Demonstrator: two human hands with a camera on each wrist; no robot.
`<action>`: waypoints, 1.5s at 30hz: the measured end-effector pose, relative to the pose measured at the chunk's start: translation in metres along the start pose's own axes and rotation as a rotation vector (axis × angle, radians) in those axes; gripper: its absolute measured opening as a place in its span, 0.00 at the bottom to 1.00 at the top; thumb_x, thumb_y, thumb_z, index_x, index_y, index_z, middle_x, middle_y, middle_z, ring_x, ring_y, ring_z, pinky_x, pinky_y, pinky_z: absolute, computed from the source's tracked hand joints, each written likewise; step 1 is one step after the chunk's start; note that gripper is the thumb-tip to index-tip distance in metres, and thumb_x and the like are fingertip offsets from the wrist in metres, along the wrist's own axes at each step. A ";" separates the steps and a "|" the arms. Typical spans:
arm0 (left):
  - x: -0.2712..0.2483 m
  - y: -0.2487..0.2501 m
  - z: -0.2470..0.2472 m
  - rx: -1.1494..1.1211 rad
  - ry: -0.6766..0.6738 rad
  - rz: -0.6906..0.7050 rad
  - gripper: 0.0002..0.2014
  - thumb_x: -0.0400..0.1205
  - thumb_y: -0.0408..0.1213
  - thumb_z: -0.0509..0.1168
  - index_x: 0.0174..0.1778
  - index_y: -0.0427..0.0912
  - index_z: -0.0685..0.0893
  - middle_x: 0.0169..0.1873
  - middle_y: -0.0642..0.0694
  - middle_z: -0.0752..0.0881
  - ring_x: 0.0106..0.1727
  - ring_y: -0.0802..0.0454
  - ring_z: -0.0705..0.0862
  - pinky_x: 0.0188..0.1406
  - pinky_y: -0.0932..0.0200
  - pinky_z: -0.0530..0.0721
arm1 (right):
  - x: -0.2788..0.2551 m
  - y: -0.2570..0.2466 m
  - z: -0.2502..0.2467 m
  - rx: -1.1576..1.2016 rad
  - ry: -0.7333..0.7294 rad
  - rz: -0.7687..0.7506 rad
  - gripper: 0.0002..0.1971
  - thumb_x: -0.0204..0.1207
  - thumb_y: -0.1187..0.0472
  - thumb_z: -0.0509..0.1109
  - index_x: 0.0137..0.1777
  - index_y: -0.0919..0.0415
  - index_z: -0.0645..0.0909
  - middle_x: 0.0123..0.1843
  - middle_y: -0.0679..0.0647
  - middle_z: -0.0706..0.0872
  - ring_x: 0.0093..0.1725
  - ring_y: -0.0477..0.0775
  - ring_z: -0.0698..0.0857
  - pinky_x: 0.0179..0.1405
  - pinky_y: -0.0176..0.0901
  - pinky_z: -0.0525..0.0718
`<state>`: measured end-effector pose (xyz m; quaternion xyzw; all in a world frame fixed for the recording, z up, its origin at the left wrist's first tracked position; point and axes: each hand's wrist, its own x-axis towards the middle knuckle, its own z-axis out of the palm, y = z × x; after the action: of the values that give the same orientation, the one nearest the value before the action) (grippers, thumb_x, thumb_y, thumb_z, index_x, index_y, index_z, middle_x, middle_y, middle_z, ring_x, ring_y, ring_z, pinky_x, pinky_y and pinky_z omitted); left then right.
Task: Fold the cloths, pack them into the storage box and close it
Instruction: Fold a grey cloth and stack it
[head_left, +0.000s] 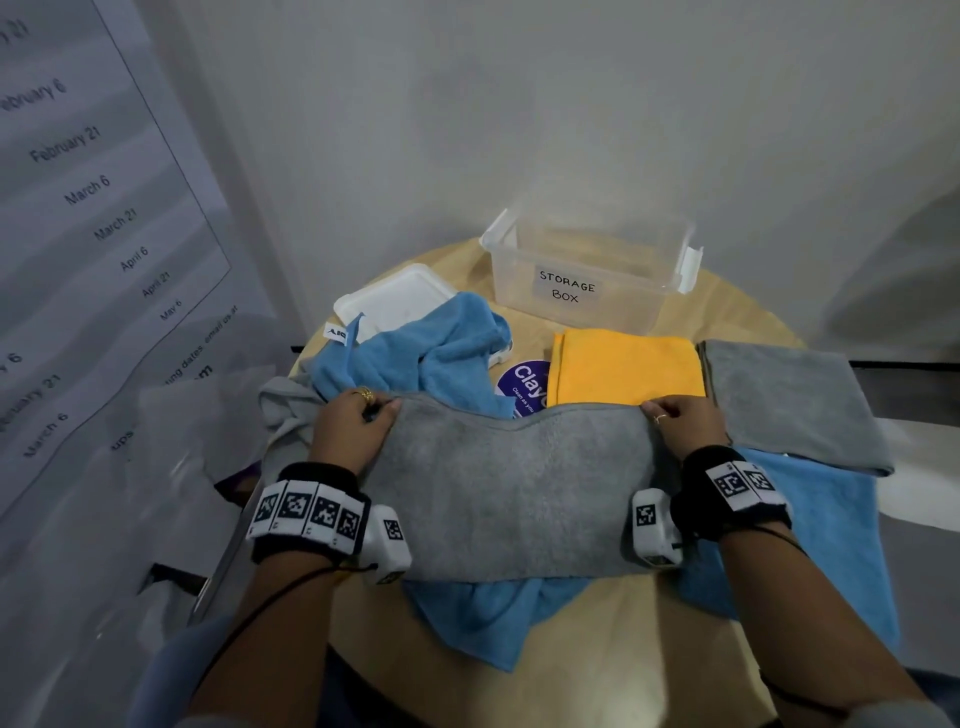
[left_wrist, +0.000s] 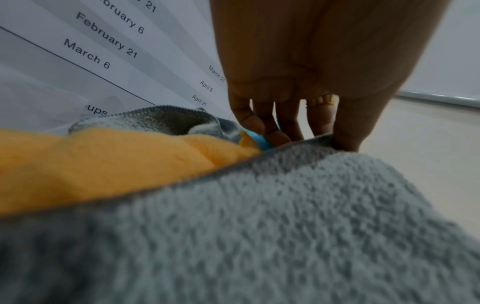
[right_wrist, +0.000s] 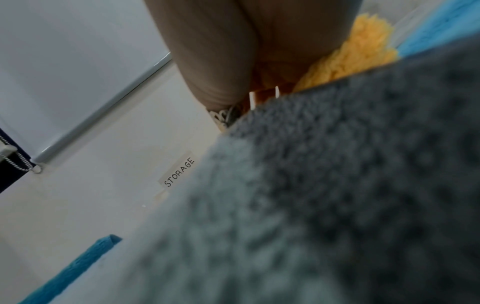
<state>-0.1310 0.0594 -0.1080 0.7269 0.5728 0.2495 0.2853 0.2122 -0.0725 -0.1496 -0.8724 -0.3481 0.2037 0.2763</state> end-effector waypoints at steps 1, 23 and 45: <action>-0.001 0.001 -0.001 -0.010 -0.018 0.002 0.12 0.80 0.40 0.68 0.51 0.35 0.88 0.46 0.42 0.88 0.49 0.46 0.85 0.55 0.51 0.82 | 0.000 0.001 0.001 0.003 -0.003 0.002 0.14 0.80 0.55 0.66 0.58 0.63 0.86 0.57 0.63 0.88 0.60 0.64 0.82 0.57 0.48 0.78; -0.034 0.005 0.052 0.475 0.061 -0.092 0.16 0.86 0.43 0.57 0.68 0.53 0.80 0.56 0.40 0.78 0.61 0.42 0.77 0.69 0.41 0.65 | -0.002 0.025 0.014 0.144 0.049 -0.077 0.13 0.78 0.58 0.69 0.55 0.65 0.87 0.60 0.62 0.86 0.60 0.64 0.82 0.62 0.49 0.76; -0.030 0.025 -0.001 -0.454 0.341 -0.068 0.05 0.79 0.41 0.69 0.47 0.45 0.88 0.40 0.49 0.87 0.43 0.60 0.84 0.54 0.60 0.79 | -0.016 0.013 -0.027 0.639 0.154 -0.016 0.14 0.72 0.61 0.75 0.53 0.71 0.86 0.49 0.59 0.86 0.50 0.50 0.82 0.53 0.41 0.77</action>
<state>-0.1211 0.0260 -0.0912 0.5723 0.5659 0.4803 0.3486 0.2223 -0.1016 -0.1348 -0.7517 -0.2514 0.2340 0.5631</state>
